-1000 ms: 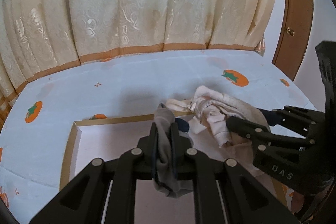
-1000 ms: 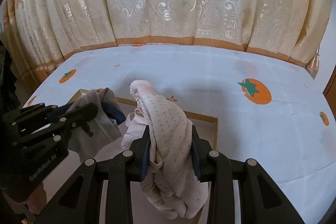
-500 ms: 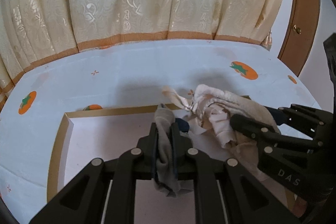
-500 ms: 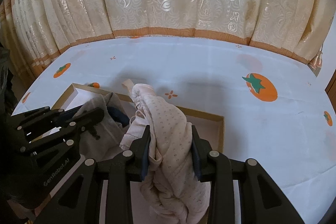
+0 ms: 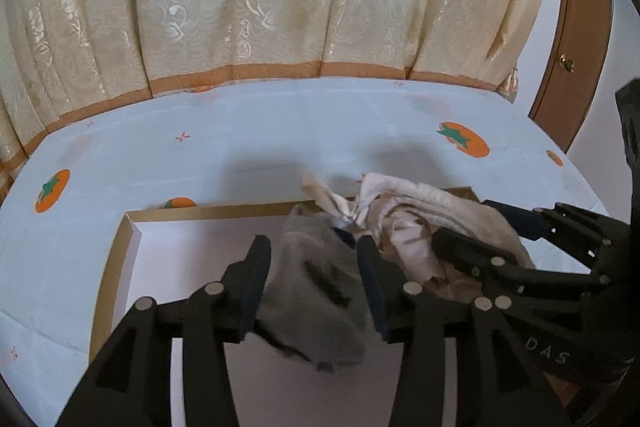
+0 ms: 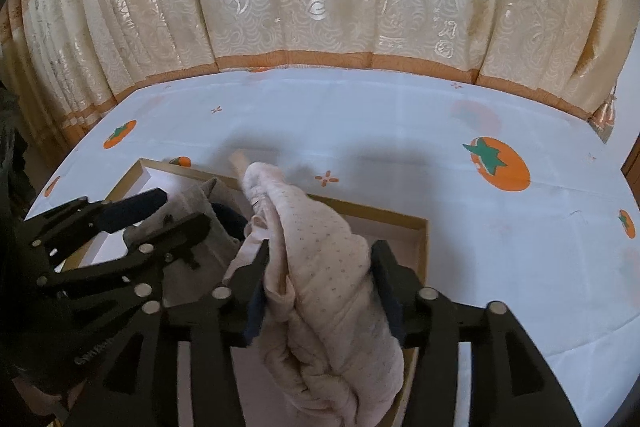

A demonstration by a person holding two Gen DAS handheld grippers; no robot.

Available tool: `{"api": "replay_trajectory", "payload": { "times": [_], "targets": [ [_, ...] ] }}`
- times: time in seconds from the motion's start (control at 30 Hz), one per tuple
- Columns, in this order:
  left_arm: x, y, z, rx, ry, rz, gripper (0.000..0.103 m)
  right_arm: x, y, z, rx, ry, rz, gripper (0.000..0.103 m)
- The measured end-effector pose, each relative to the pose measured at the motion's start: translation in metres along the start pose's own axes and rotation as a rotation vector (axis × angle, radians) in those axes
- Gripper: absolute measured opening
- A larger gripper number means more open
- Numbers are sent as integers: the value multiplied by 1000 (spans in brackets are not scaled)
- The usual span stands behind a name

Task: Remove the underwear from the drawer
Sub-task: 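Open both grippers to drop the grey cloth and pink garment into the lid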

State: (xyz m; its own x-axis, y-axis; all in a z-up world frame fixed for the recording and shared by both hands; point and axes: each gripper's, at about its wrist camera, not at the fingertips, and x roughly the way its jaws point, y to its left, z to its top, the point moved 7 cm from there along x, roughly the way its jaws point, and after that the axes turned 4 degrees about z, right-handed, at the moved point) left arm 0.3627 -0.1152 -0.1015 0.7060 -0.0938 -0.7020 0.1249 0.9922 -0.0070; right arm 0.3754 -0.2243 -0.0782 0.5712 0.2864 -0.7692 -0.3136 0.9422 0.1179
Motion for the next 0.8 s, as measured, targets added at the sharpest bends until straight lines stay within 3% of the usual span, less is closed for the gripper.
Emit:
{"api": "replay_trajectory", "payload": {
  "times": [0.27, 0.8],
  "targets": [
    [-17, -1, -1, 11, -25, -6, 53, -12, 0, -3, -1, -23, -19, 56],
    [-71, -3, -15, 13, -66, -53, 58, -72, 13, -23, -2, -91, 0, 57]
  ]
}}
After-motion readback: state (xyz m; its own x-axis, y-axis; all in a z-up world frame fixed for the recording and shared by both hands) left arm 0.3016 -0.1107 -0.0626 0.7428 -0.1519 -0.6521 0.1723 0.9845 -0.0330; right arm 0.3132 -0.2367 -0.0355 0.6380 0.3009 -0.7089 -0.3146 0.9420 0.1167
